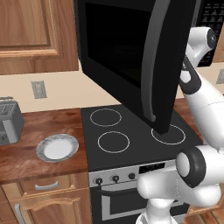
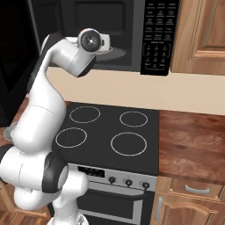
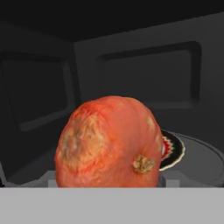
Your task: Pick the squash from the counter and place it in the microwave. Then turn on the microwave.
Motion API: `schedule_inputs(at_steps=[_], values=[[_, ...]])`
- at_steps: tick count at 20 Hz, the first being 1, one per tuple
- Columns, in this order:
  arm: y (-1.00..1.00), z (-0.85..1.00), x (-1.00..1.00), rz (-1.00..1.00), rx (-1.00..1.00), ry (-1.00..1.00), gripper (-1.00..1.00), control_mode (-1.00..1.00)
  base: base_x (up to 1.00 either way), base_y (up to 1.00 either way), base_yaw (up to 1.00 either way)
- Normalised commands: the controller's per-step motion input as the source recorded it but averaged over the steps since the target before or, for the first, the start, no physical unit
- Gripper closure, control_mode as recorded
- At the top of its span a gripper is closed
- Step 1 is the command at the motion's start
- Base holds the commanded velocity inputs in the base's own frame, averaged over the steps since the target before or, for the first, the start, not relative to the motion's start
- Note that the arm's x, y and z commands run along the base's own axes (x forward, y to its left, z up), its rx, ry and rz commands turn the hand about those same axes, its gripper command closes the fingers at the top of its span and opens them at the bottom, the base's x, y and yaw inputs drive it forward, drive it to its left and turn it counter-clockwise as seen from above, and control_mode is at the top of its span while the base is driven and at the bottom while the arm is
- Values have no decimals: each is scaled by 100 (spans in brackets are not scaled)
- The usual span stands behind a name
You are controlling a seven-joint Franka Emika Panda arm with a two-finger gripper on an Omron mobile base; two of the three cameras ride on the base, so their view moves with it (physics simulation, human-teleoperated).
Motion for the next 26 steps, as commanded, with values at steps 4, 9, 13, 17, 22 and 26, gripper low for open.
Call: schedule_inputs(at_steps=[4,9,13,17,22,26], values=[[0,0,24,2,-6,0,100,-100,0,0,0],[1,0,22,2,-4,0,100,-100,0,0,0],[3,0,23,1,-4,0,100,-100,0,0,0],[2,0,18,1,-2,0,100,-100,0,0,0],[2,0,18,0,-2,0,100,-100,0,0,0],[1,-2,18,0,-4,1,100,-100,0,0,0]])
